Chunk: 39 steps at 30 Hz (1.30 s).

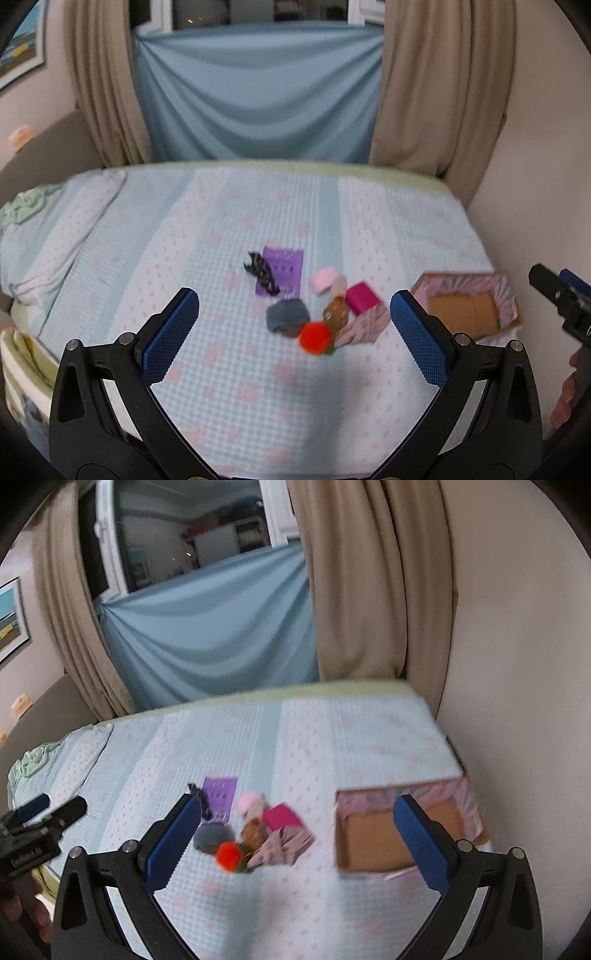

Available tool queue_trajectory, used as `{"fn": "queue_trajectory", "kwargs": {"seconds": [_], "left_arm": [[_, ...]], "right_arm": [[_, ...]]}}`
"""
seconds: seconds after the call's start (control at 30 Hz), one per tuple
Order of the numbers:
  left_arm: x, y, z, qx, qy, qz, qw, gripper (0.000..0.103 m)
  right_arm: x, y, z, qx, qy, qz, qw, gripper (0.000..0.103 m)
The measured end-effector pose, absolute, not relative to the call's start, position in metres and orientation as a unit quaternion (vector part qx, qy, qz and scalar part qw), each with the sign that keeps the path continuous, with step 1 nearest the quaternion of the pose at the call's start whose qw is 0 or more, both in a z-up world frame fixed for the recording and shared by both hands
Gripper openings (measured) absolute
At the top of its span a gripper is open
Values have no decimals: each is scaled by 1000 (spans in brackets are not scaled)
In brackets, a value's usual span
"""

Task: Organize soft objects
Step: 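Grasp the grey fuzzy sock with the left tool while the right tool grasps the pink cloth strip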

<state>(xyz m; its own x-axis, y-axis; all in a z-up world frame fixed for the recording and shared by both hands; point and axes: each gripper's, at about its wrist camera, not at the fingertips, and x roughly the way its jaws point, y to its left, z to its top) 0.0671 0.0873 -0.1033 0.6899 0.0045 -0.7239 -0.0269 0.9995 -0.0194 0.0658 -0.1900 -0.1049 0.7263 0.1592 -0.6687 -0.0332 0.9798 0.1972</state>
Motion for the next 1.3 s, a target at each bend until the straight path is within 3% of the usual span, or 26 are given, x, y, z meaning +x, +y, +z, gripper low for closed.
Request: {"fn": "queue_trajectory", "kwargs": {"seconds": [0.4,0.7,0.9,1.1,1.3], "left_arm": [[180,141,-256,-52,502,-58,861,102],[239,139,-385,-92,557,-68,822,102],[255,131,-443,-109,584,-64,802,102],[270,126,-479,-118,603,-60,786,102],[282,117,-491,-116,603,-68,786,83]], "right_arm": [[118,-131,-228,206,470,-8,858,103],[150,-100,-343,270,500,-55,821,103],[169,-99,-409,286,510,-69,808,102],[177,-106,-456,306,523,-78,792,85],[182,-109,-479,332,528,-74,778,66]]}}
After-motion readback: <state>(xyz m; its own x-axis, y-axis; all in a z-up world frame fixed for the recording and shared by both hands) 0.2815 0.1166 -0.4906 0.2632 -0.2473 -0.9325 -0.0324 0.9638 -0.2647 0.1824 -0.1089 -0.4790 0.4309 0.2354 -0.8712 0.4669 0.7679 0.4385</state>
